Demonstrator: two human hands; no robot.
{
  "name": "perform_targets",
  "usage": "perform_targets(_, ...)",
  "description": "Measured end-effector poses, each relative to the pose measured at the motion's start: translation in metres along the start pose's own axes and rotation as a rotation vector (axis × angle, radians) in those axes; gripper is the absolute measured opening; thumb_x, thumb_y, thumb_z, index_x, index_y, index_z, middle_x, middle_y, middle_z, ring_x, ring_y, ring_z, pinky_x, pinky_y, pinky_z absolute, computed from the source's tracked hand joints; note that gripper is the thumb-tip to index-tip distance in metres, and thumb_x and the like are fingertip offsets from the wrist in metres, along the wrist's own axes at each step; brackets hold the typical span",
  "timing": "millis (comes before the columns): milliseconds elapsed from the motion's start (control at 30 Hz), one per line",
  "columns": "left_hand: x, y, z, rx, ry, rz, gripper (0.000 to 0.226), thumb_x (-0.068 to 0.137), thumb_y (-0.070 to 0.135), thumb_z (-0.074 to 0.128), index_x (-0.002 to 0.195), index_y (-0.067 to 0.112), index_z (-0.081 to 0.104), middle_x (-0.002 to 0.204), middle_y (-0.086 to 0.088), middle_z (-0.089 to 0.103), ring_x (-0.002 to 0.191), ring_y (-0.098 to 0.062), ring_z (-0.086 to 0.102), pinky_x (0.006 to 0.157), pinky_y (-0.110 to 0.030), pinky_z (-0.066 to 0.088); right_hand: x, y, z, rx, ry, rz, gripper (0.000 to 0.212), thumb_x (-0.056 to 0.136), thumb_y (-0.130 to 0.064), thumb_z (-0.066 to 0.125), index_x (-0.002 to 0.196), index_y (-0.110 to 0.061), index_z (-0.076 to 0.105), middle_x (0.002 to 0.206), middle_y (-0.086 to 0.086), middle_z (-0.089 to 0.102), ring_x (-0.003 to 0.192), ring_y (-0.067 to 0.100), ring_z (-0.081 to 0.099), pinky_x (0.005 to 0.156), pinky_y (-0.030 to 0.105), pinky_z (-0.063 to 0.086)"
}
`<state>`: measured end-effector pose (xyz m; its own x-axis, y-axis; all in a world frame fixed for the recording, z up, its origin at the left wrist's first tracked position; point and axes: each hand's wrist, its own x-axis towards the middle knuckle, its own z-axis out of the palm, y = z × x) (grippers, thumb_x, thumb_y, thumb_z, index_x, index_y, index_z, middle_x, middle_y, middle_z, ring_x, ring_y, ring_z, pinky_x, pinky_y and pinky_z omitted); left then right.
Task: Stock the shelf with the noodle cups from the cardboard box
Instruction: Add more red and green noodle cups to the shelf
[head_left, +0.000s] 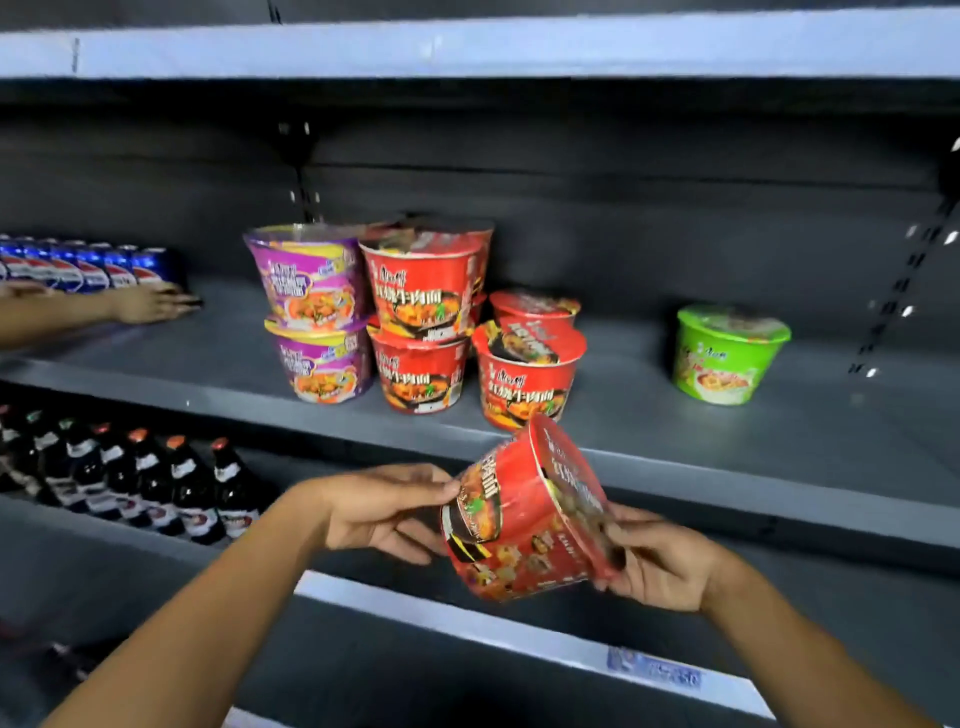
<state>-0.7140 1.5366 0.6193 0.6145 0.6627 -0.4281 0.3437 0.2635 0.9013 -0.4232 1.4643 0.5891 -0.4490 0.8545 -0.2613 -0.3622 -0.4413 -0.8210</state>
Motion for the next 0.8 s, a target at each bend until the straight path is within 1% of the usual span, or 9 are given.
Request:
perform_targets(67, -0.006, 0.025, -0.001, 0.016, 0.034, 0.115, 0.067, 0.073, 0.043, 0.078, 0.131, 0.029, 0.049, 0.126, 0.006, 0.062, 0.114, -0.017, 0.061, 0.091, -0.036, 0.052, -0.003, -0.024, 0.007, -0.059, 0.008, 0.008, 0.063, 0.024, -0.024, 0.1, 0.078, -0.003, 0.076, 0.071, 0.014, 0.069, 0.052, 0.023, 0.066, 0.046, 0.03, 0.055)
perform_targets(133, -0.009, 0.045, 0.003, 0.022, 0.043, 0.225, 0.051, 0.086, 0.028, 0.069, 0.132, 0.033, 0.05, 0.132, 0.009, 0.058, 0.121, -0.013, 0.056, 0.1, -0.036, 0.046, -0.005, -0.045, 0.014, -0.182, -0.023, 0.038, 0.066, 0.03, -0.046, 0.095, 0.077, -0.007, 0.073, 0.065, 0.009, 0.066, 0.048, 0.018, 0.063, 0.046, 0.025, 0.053)
perform_targets(233, -0.014, 0.067, 0.011, -0.1, 0.043, 0.295, 0.041, 0.092, 0.012, 0.051, 0.132, 0.022, 0.053, 0.125, -0.002, 0.065, 0.111, -0.017, 0.063, 0.096, -0.034, 0.05, -0.005, -0.072, 0.021, -0.275, -0.049, 0.041, 0.079, 0.035, -0.064, 0.086, 0.081, -0.001, 0.073, 0.07, 0.018, 0.068, 0.051, 0.022, 0.067, 0.042, 0.023, 0.053)
perform_targets(400, -0.019, 0.093, 0.02, -0.09, 0.026, 0.356, 0.067, 0.068, 0.047, 0.078, 0.126, 0.019, 0.057, 0.123, -0.004, 0.066, 0.113, -0.019, 0.062, 0.099, -0.037, 0.048, -0.009, -0.105, 0.033, -0.332, -0.075, 0.007, 0.089, 0.034, -0.073, 0.081, 0.079, 0.004, 0.07, 0.066, 0.019, 0.067, 0.049, 0.023, 0.067, 0.042, 0.023, 0.053)
perform_targets(500, -0.02, 0.107, 0.027, -0.08, 0.06, 0.382, 0.048, 0.073, 0.041, 0.063, 0.116, 0.019, 0.059, 0.112, 0.0, 0.071, 0.104, -0.013, 0.066, 0.088, -0.028, 0.053, -0.012, -0.121, 0.044, -0.331, -0.099, -0.04, 0.093, 0.044, -0.077, 0.071, 0.085, 0.005, 0.068, 0.067, 0.02, 0.067, 0.05, 0.024, 0.068, 0.041, 0.023, 0.053)
perform_targets(567, -0.02, 0.114, 0.029, -0.146, 0.088, 0.416, 0.046, 0.072, 0.038, 0.058, 0.113, 0.018, 0.059, 0.106, -0.001, 0.073, 0.098, -0.012, 0.069, 0.08, -0.026, 0.055, -0.014, -0.131, 0.049, -0.296, -0.092, -0.085, 0.092, 0.046, -0.075, 0.07, 0.091, 0.006, 0.065, 0.068, 0.022, 0.066, 0.051, 0.026, 0.068, 0.04, 0.025, 0.054)
perform_targets(667, -0.018, 0.122, 0.029, -0.247, 0.119, 0.468, 0.06, 0.068, 0.044, 0.066, 0.119, 0.015, 0.055, 0.109, -0.007, 0.072, 0.102, -0.019, 0.067, 0.083, -0.034, 0.056, -0.016, -0.144, 0.053, -0.312, -0.112, -0.155, 0.094, 0.043, -0.064, 0.084, 0.102, 0.004, 0.057, 0.075, 0.02, 0.067, 0.058, 0.027, 0.069, 0.047, 0.028, 0.057)
perform_targets(733, -0.017, 0.127, 0.028, -0.353, 0.114, 0.491, 0.088, 0.052, 0.05, 0.085, 0.125, 0.014, 0.052, 0.114, -0.012, 0.069, 0.107, -0.025, 0.066, 0.085, -0.04, 0.056, -0.015, -0.15, 0.055, -0.369, -0.087, -0.229, 0.074, 0.047, -0.053, 0.089, 0.096, -0.003, 0.063, 0.075, 0.014, 0.065, 0.06, 0.022, 0.067, 0.05, 0.027, 0.056)
perform_targets(800, -0.013, 0.132, 0.028, -0.432, 0.096, 0.512, 0.092, 0.052, 0.053, 0.084, 0.128, 0.014, 0.051, 0.118, -0.014, 0.067, 0.111, -0.029, 0.063, 0.092, -0.047, 0.051, -0.013, -0.154, 0.06, -0.43, -0.017, -0.312, 0.051, 0.061, -0.039, 0.086, 0.094, -0.009, 0.061, 0.075, 0.008, 0.062, 0.062, 0.016, 0.064, 0.052, 0.024, 0.054)
